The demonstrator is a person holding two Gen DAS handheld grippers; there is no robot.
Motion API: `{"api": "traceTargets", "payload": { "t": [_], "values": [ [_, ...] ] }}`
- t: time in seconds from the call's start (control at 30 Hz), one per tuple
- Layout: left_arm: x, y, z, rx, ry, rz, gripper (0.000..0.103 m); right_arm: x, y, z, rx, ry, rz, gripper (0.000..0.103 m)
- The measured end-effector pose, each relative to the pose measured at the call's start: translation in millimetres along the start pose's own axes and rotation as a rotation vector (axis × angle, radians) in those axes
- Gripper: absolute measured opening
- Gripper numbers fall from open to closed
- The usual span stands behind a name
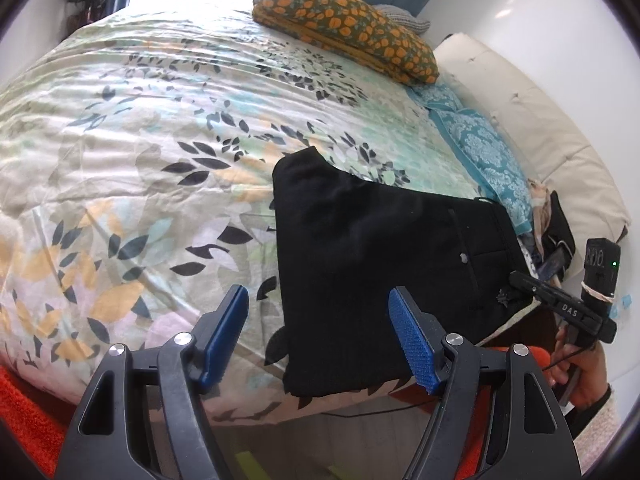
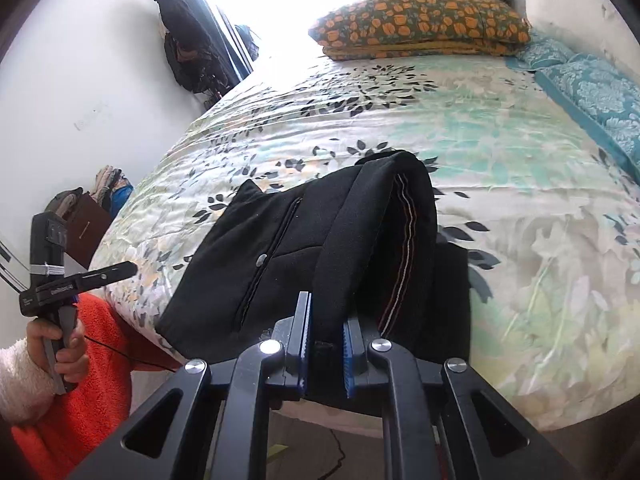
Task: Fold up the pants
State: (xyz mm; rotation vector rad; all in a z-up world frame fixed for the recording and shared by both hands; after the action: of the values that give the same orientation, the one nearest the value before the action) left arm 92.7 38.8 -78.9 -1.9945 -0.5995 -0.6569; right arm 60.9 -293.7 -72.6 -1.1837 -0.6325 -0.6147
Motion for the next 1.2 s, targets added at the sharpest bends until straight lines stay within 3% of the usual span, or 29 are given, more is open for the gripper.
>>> {"api": "traceTargets", "payload": {
  "t": [0.1,0.2,0.33,0.47,0.57,0.63,0.73,0.8,0.83,0.93,1.03,1.13,1.2],
  "values": [
    [-10,14,-8,0.017,0.045,0.036,0.075,-26,21,-39,-0.092,0.065,0.079,0.014],
    [-22,25,-21,0.03,0.12,0.063,0.075,-46,37,-61,-0.109,0.133,0.15,0.018],
    [-32,29,-44,0.036,0.262,0.052,0.075,-39,24,-73,-0.12,0.174,0.116,0.045],
    [-38,35,-62,0.035,0.339,0.04,0.075,-18,-11,-80,-0.095,0.279,-0.016,0.046],
    [-41,43,-67,0.043,0.342,0.053,0.075,7,-23,-67,-0.082,0.246,-0.059,0.046],
    [-41,43,-68,0.041,0.338,0.059,0.075,10,-10,-58,-0.11,0.193,0.013,0.051],
    [-40,36,-66,0.049,0.348,0.043,0.075,-19,18,-70,-0.15,0.211,0.183,0.054],
    [-41,36,-60,0.057,0.331,0.05,0.075,-48,31,-81,-0.073,0.273,0.247,0.02],
    [-41,36,-58,0.061,0.317,0.058,0.075,-53,32,-82,-0.036,0.294,0.236,0.015],
    [-40,33,-58,0.053,0.289,0.061,0.075,-37,14,-71,-0.053,0.237,0.175,0.012],
    [-40,29,-70,0.036,0.336,0.041,0.075,-16,-14,-56,-0.069,0.156,0.123,0.012],
    [-50,40,-76,0.034,0.375,0.078,0.075,-33,-3,-73,-0.173,0.158,0.203,0.012],
    [-57,51,-71,0.047,0.372,0.124,0.075,-53,13,-86,-0.196,0.188,0.252,0.012]
  ]
}}
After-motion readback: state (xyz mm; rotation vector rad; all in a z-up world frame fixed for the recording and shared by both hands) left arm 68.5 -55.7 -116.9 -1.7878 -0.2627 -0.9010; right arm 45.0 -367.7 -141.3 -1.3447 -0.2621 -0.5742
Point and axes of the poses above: each gripper's, at about its wrist camera, not at the fingertips, and y roughly the way its jaws point, z to its left, x to its top, the point moved 1 cm from there along y, roughly the way its jaws point, and after that the axes turned 12 degrees about -z, right-handed, at the moved point
